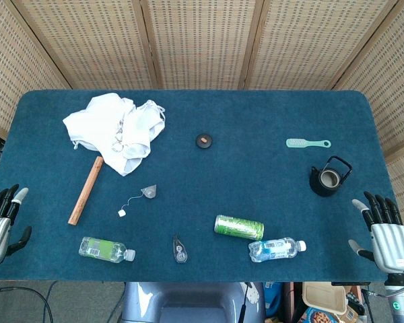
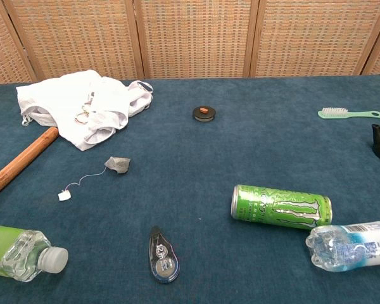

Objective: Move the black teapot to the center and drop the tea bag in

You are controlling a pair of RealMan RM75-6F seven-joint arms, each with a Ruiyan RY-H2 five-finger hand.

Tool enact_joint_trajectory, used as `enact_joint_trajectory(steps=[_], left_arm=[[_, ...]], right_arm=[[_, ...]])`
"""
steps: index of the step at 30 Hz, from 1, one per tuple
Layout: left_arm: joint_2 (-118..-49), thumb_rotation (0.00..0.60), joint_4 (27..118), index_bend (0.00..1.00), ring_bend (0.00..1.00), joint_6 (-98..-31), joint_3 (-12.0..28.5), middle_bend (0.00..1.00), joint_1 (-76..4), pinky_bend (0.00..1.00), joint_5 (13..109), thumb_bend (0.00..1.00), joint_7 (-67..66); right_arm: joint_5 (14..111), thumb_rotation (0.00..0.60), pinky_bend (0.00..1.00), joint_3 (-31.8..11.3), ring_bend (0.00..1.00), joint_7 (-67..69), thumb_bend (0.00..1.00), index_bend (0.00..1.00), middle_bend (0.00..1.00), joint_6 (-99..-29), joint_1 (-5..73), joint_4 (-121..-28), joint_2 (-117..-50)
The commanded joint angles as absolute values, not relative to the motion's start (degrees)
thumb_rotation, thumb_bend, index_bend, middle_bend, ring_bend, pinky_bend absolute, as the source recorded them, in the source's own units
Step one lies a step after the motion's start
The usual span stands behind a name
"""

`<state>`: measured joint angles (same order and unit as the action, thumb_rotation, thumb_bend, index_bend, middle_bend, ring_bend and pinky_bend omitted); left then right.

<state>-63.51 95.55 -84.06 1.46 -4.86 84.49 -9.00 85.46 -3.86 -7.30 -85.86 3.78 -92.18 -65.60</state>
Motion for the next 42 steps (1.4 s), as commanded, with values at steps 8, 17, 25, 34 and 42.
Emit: enact_joint_trajectory(steps=[8, 17, 25, 34, 42], left_arm=[[-63.7, 0.6, 95.3, 0.0, 0.0, -83.5, 1.3, 0.0, -5.0, 0.0, 84.4, 0.43, -8.9], [-63.6, 0.6, 95.3, 0.0, 0.0, -83.5, 1.4, 0.0, -5.1, 0.0, 84.4, 0.43, -9.0], [-63.1, 0.6, 96.1, 0.0, 0.0, -82.6, 1.6, 0.0, -6.0, 0.0, 84.8, 0.43, -9.9], [-62.1, 0.6, 97.7, 0.0, 0.0, -81.1, 1.9, 0.0, -7.2, 0.0, 84.8, 0.43, -11.2], [-60.6, 0.6, 99.5, 0.0, 0.0, -80.5, 2.5, 0.0, -8.5, 0.0, 85.4, 0.43, -12.2]], right_arm=[[85.4, 0.6, 0.11, -3.9, 0.06, -7.2, 0.2, 0.21, 0.14, -85.7, 3.8, -92.1, -65.7], [85.6, 0.6, 0.11, -4.0, 0.06, -6.2, 0.28, 0.21, 0.14, -85.0, 4.3, -92.5, -64.8], [85.6, 0.6, 0.11, -5.1, 0.06, -2.9, 0.42, 0.21, 0.18, -81.4, 7.0, -94.0, -62.2], [84.9, 0.6, 0.11, -7.4, 0.06, 4.2, 0.56, 0.21, 0.19, -72.5, 13.3, -95.6, -57.0], [82.4, 0.6, 0.11, -10.2, 0.06, 8.4, 0.68, 0.21, 0.22, -64.5, 19.9, -92.7, -56.1]])
